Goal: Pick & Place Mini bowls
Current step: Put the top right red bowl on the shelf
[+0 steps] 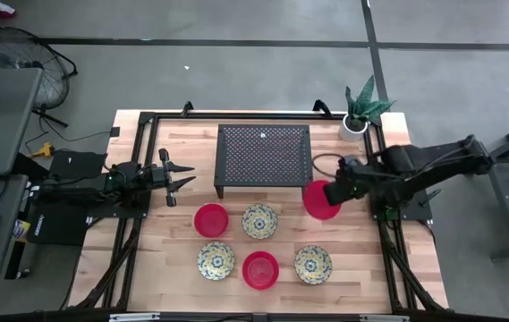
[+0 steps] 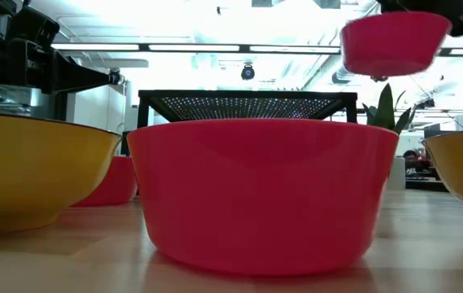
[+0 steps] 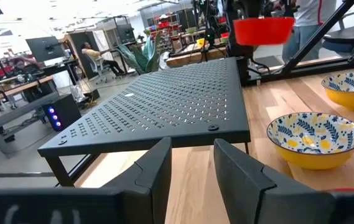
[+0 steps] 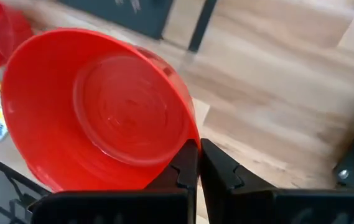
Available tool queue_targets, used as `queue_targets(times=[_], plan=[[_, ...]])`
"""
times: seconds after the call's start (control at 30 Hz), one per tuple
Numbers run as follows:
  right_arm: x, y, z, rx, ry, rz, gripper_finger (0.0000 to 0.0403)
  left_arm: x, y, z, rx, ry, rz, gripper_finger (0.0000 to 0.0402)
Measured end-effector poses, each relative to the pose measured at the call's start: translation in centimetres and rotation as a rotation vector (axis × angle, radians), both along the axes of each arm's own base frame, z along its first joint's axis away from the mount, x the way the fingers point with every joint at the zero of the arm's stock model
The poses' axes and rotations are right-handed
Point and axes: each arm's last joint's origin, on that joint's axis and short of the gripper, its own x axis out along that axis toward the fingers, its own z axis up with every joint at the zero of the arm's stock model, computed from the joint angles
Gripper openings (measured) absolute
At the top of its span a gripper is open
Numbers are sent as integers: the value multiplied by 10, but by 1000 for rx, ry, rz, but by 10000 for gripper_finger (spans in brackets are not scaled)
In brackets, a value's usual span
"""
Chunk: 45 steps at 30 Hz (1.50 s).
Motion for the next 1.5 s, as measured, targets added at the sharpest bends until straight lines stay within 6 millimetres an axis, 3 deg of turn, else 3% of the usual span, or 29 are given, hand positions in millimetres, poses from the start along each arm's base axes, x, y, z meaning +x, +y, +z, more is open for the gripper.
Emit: queue_targets(times=[0.53, 0.7, 0.93, 1.5], plan=[[53, -76, 45, -141, -42, 72, 0, 0, 0, 0, 0, 0, 0, 117], [72, -105, 44, -136, -16, 107, 0, 0, 0, 0, 0, 0, 0, 117], [88, -139, 28, -82, 37, 129, 0, 0, 0, 0, 0, 0, 0, 117], [83, -161, 19, -49, 83, 85, 0, 0, 0, 0, 0, 0, 0, 117]])
